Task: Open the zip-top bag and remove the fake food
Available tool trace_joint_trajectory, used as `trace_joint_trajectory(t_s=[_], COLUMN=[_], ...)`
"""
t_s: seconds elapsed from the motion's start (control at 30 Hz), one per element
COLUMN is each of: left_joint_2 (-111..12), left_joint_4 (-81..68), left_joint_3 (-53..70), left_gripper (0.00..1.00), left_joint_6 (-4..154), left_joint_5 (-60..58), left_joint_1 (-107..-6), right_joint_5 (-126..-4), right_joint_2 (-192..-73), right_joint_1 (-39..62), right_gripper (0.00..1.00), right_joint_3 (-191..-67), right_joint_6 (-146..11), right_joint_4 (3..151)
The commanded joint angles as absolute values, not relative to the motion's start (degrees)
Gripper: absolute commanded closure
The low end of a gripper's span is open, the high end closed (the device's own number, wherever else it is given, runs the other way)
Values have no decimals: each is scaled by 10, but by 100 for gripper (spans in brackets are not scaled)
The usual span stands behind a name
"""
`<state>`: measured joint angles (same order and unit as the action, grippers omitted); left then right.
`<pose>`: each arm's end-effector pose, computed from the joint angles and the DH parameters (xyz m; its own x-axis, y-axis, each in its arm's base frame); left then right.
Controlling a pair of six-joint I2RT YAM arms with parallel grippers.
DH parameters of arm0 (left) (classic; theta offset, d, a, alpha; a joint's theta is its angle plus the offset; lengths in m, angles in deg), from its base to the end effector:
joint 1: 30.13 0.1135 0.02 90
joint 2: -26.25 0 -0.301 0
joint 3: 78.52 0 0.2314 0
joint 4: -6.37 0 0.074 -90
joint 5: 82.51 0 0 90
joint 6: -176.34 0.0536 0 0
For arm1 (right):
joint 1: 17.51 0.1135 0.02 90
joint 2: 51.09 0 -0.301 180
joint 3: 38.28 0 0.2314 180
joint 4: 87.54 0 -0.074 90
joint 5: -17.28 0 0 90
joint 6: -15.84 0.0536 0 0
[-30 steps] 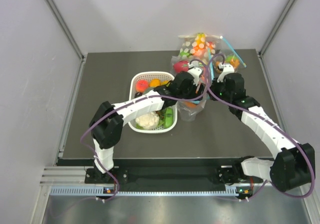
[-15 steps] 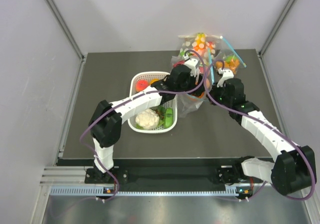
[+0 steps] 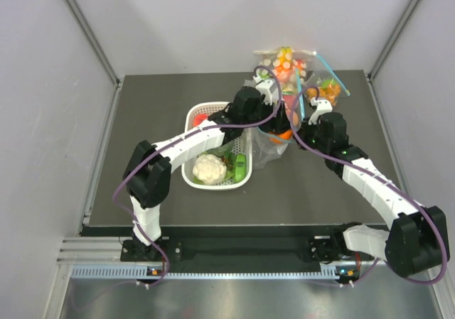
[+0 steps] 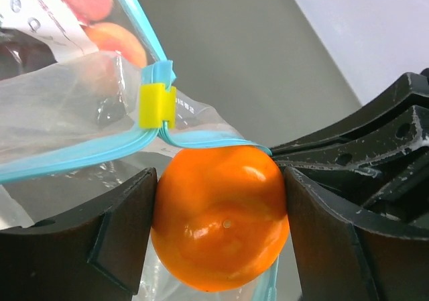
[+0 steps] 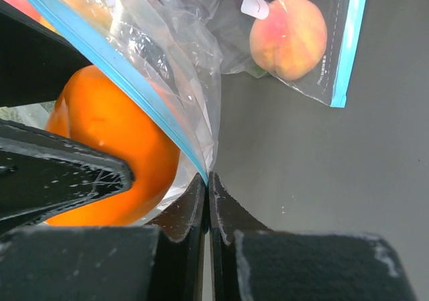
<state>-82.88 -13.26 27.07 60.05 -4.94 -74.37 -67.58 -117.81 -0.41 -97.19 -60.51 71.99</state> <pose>0.3256 -0.3332 0.3339 -0.6173 -0.0026 -0.7867 0.6131 0.6251 -0.4831 0.2303 0.0759 0.2982 -0.5270 0.0838 -0.8458 -0.2510 0.9354 0.2491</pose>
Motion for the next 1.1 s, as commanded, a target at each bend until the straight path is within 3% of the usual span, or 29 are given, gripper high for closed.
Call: trace_joint_trajectory(t_s=[0.0,0.17,0.6,1.07], left_joint_2=[-782,-779,-749,-769], left_joint_4=[-36,6,72,246], left_joint_3=[246,233,233,233], left_gripper=[82,82,82,82], left_joint_6=[553,510,446,291], left_joint_5=[-121,-198,-253,-346], left_joint_1=[-719,-711,-699,-683], right_joint_5=[-685,-688,-688,-682], right_joint_2=[-1181,-1180,-1164,-1152], right_joint_1=[-13,-17,-27,-30], right_gripper=[100,100,100,100], right_joint_3=[-970,-973,-971,-970], right_joint_6=[-607,-609,-611,-615], right_joint_4=[715,711,702,695])
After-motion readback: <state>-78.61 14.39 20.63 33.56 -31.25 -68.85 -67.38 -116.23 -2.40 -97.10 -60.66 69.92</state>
